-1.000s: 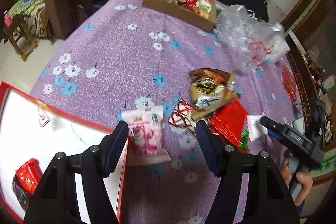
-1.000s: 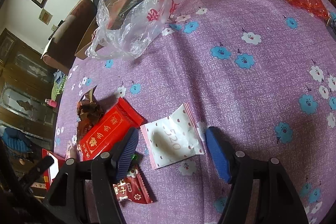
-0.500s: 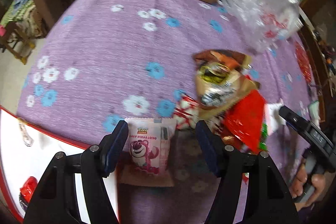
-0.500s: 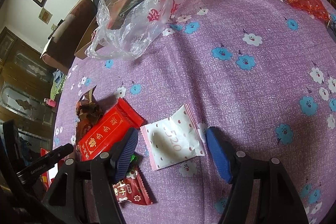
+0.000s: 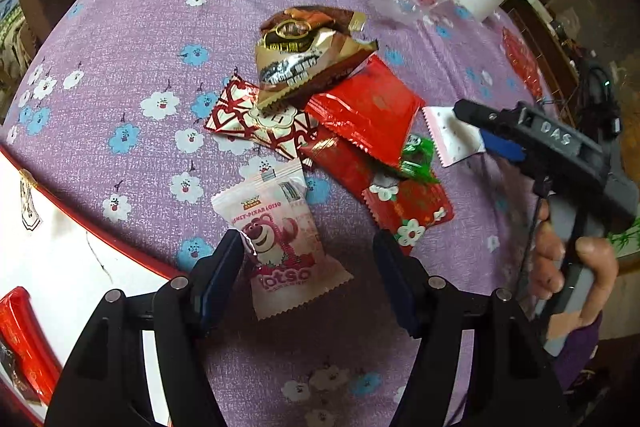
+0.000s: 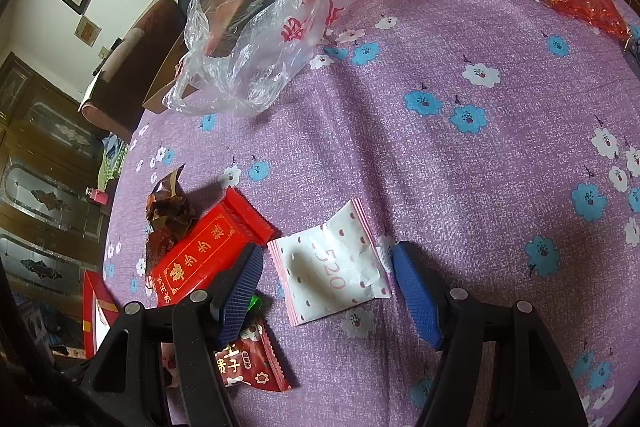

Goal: Organize snacks
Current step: 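Grasp the pink Lotso packet with left gripper while right closes on the white packet, then carry the Lotso and white packets over the white tray while opening both grippers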

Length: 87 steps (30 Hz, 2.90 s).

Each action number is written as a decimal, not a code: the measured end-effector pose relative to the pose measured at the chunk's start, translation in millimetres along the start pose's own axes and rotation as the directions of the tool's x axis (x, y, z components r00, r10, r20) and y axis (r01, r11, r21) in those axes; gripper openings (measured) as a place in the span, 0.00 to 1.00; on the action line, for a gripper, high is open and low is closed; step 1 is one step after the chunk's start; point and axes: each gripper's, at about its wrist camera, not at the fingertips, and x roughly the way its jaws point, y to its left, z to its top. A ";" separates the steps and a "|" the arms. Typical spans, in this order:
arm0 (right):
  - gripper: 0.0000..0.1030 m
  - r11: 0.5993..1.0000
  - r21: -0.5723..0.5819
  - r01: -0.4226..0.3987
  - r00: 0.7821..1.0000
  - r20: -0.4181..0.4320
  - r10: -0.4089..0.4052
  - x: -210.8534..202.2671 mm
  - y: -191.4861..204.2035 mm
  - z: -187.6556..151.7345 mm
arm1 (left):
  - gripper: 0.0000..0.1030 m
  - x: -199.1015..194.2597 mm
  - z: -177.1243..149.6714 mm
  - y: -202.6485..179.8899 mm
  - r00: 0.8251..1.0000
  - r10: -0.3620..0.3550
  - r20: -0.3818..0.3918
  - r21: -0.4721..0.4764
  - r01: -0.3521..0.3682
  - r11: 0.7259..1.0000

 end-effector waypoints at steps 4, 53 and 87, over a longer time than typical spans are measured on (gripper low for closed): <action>0.67 1.000 -0.003 -0.011 1.000 -0.005 0.011 -1.4 -1.4 -0.7 | 0.64 13.2 -4.7 -10.0 1.000 0.022 -0.023 0.027 -0.022 0.999; 0.37 0.908 -0.136 -0.396 0.895 0.167 0.415 -40.9 43.0 -6.7 | 0.33 -139.1 -117.6 77.9 0.819 0.267 0.508 -0.003 -0.309 0.951; 0.58 0.747 -0.427 -0.510 0.852 -0.135 0.505 -13.2 200.0 -104.7 | 0.71 -127.0 -210.2 165.9 0.646 0.405 0.647 -0.273 -0.299 0.914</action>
